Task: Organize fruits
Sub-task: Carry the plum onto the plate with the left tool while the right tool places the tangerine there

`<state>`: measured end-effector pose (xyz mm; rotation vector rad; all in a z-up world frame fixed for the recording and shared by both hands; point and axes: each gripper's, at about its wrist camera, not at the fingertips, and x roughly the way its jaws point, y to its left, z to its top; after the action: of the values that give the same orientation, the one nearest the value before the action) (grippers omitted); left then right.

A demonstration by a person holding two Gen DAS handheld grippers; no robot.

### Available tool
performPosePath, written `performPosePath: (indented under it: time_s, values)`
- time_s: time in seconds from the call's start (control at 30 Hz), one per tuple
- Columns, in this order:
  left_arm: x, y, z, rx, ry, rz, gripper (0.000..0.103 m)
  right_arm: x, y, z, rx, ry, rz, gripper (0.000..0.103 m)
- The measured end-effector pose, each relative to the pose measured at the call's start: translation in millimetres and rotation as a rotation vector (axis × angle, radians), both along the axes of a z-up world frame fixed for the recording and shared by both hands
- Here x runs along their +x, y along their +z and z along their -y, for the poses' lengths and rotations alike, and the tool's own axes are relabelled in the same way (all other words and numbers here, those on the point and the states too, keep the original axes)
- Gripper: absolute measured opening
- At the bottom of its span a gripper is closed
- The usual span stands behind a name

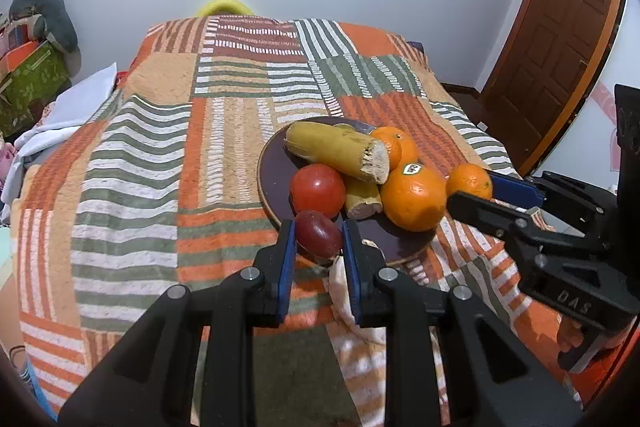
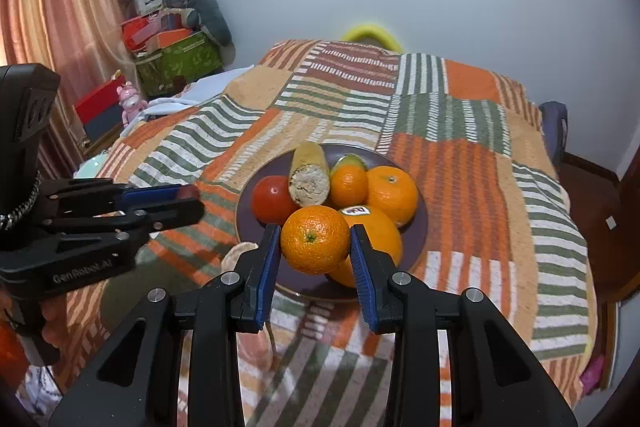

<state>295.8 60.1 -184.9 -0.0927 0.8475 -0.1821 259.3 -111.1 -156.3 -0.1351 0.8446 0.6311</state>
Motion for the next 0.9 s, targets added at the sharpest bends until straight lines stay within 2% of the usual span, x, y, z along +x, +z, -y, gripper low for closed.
performPosePath:
  time_s: [0.27, 0.43, 0.73, 0.8, 0.9]
  values:
    - [28.6, -21.0, 0.7, -0.011, -0.011, -0.04, 0.023, 8.8, -19.8, -17.2, -0.023, 0.041, -0.028, 0.032]
    - [44.4, -32.7, -4.9, -0.045, 0.012, -0.068, 0.023, 12.8, -26.3, -20.3, -0.024, 0.048, -0.03, 0.032]
    - [50.1, -39.4, -4.7, -0.064, 0.021, -0.082, 0.023, 19.9, -26.3, -23.2, -0.016, 0.051, -0.034, 0.032]
    - [51.3, -40.3, -4.9, -0.065, 0.023, -0.091, 0.028, 21.0, -26.2, -23.6, -0.017, 0.051, -0.039, 0.032]
    - [51.4, -40.6, -6.9, -0.077, 0.028, -0.098, 0.028, 22.8, -25.3, -23.3, -0.013, 0.052, -0.052, 0.033]
